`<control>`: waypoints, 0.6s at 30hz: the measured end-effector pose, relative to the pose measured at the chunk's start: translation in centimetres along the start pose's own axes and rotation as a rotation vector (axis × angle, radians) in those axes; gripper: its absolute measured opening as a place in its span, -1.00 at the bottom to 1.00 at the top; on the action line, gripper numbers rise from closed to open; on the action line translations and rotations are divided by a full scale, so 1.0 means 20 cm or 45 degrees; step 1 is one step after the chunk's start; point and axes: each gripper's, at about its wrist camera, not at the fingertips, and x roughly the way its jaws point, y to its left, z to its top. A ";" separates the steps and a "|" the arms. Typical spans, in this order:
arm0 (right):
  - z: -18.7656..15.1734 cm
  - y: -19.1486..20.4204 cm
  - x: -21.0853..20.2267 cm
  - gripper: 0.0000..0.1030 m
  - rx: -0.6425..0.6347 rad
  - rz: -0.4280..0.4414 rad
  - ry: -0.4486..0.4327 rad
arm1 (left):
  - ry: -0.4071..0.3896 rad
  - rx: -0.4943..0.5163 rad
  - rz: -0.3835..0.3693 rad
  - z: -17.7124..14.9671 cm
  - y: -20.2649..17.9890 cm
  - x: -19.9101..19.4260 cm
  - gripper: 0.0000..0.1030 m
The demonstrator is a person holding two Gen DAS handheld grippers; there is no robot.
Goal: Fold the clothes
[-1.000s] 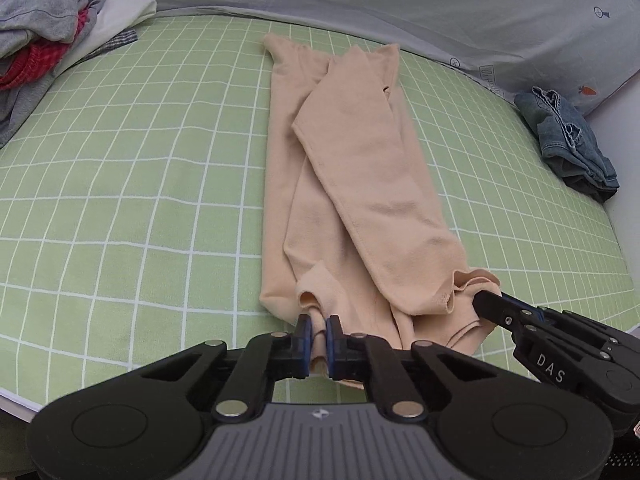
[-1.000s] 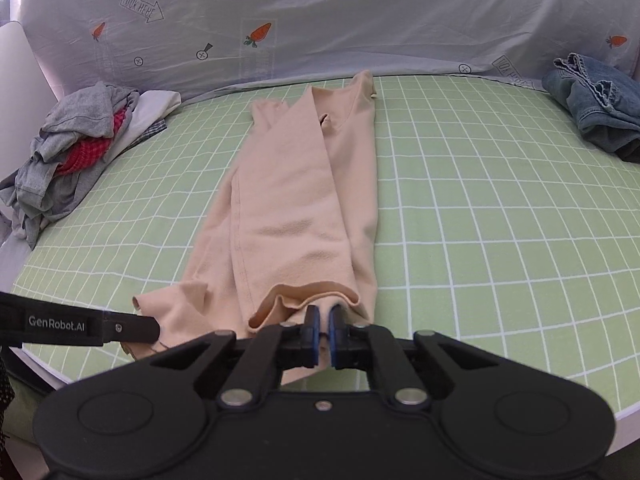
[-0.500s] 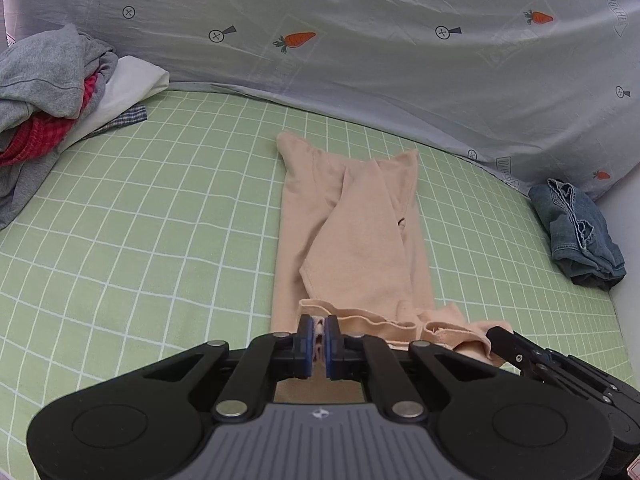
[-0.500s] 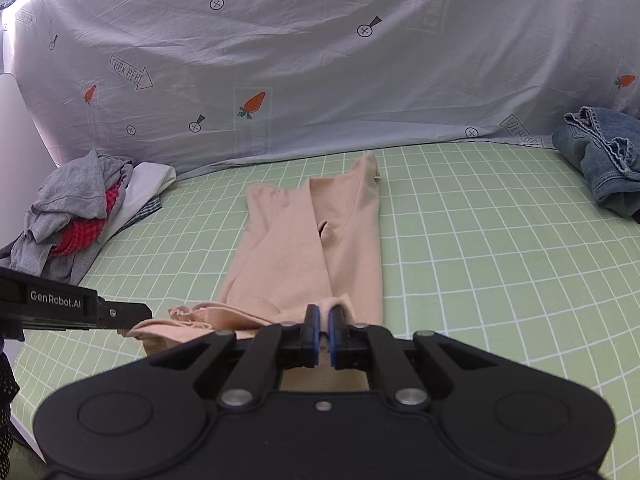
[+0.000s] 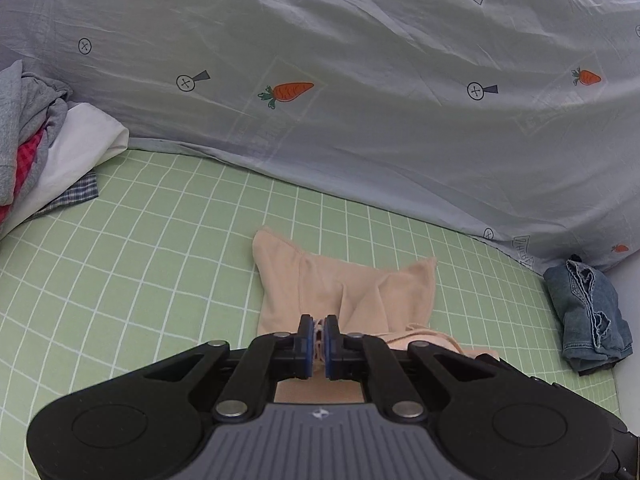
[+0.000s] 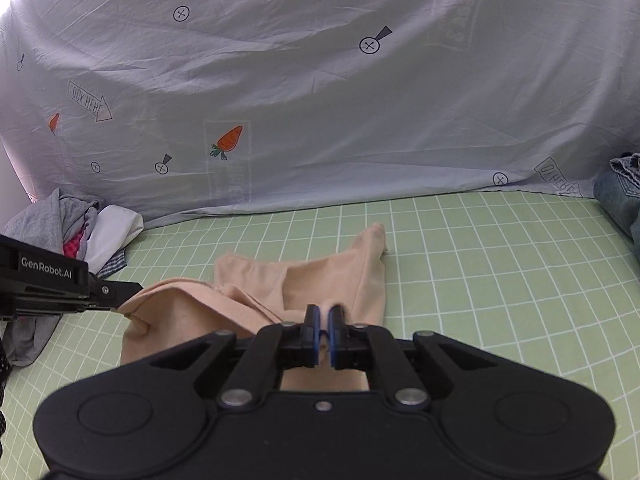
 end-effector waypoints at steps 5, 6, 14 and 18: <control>0.18 -0.06 0.38 -0.91 0.015 -0.017 0.034 | 0.012 -0.027 0.012 0.27 0.00 0.34 -0.90; 0.20 -0.07 0.45 -0.91 0.011 -0.021 0.049 | 0.015 -0.032 0.020 0.30 0.01 0.41 -0.90; 0.24 -0.19 0.82 -0.26 0.130 -0.071 0.112 | 0.076 -0.170 0.104 0.35 0.20 0.75 -0.90; 0.29 -0.27 0.76 0.55 0.166 -0.017 0.072 | 0.072 -0.259 0.134 0.35 0.32 0.67 -0.29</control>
